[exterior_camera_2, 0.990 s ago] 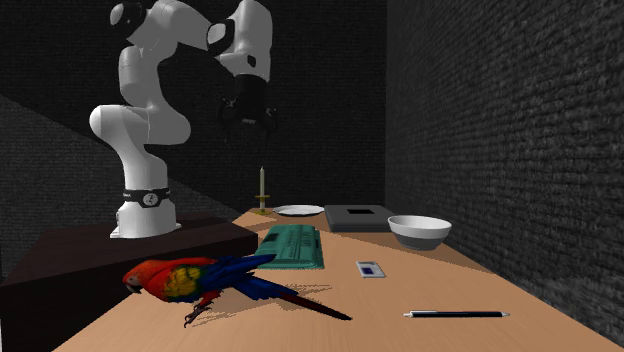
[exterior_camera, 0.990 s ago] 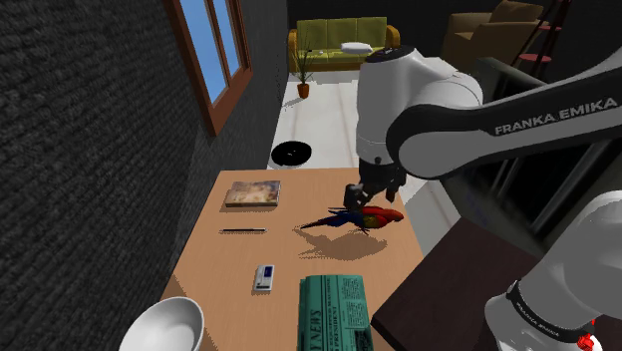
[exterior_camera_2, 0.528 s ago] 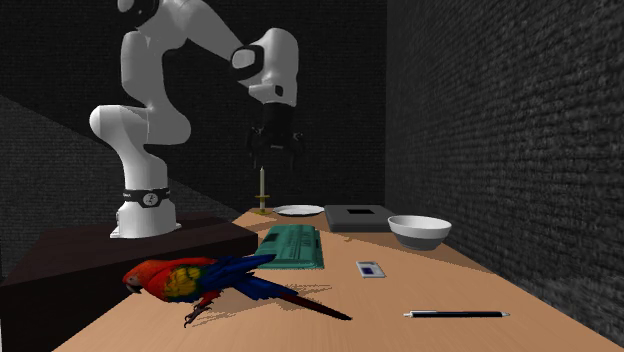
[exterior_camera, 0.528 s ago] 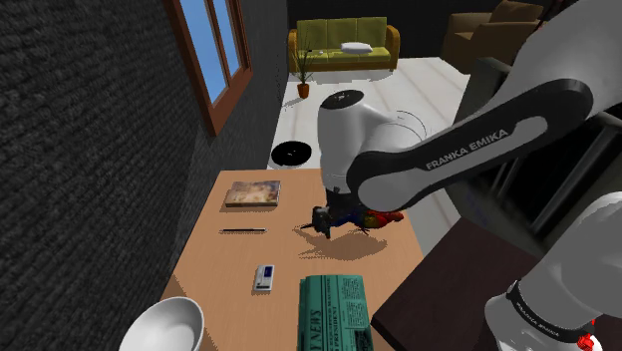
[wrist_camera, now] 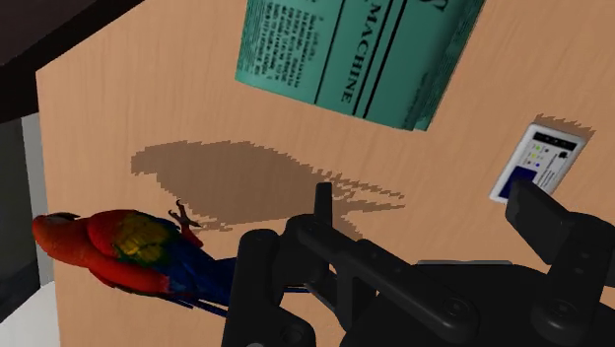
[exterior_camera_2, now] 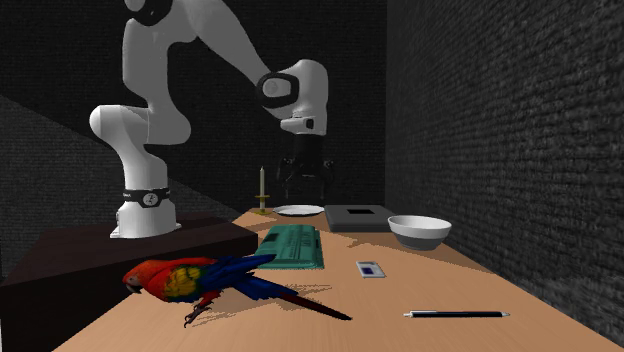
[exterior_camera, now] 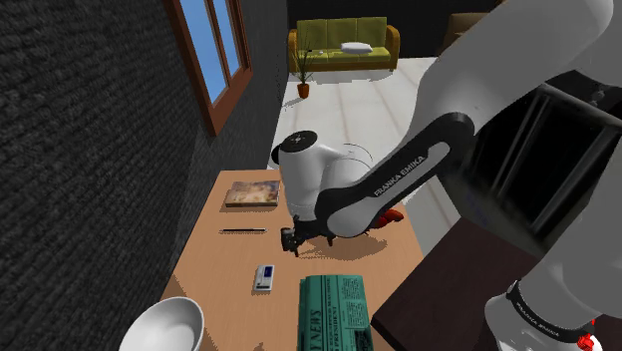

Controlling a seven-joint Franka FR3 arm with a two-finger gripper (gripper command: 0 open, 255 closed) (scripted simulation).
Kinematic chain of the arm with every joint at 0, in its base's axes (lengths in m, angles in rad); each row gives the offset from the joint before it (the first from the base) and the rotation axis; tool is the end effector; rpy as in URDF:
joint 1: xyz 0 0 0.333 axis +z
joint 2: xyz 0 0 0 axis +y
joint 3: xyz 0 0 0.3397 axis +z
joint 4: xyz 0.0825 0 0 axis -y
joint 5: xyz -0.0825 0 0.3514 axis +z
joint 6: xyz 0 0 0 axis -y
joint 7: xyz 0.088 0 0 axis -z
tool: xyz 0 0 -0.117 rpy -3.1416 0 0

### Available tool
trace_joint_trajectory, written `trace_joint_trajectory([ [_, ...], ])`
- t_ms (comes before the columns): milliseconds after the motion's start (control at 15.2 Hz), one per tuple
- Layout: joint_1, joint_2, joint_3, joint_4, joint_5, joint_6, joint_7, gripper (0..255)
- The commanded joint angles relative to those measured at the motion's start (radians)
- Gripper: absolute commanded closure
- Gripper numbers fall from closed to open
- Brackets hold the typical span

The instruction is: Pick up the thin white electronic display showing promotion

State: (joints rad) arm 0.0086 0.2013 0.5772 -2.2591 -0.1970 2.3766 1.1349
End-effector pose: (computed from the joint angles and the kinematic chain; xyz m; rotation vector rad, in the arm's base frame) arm 0.4312 0.2778 0.3206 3.0283 -0.6300 -0.0167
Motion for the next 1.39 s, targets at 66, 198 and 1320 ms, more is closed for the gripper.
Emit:
trace_joint_trajectory([
  [66, 0.052, 0.131, -0.033, 0.098, -0.087, 0.013, 0.116, 0],
  [198, 0.092, 0.215, -0.063, 0.168, -0.131, 0.018, 0.176, 0],
  [1320, 0.307, 0.715, -0.220, 0.690, -0.233, 0.009, 0.367, 0],
])
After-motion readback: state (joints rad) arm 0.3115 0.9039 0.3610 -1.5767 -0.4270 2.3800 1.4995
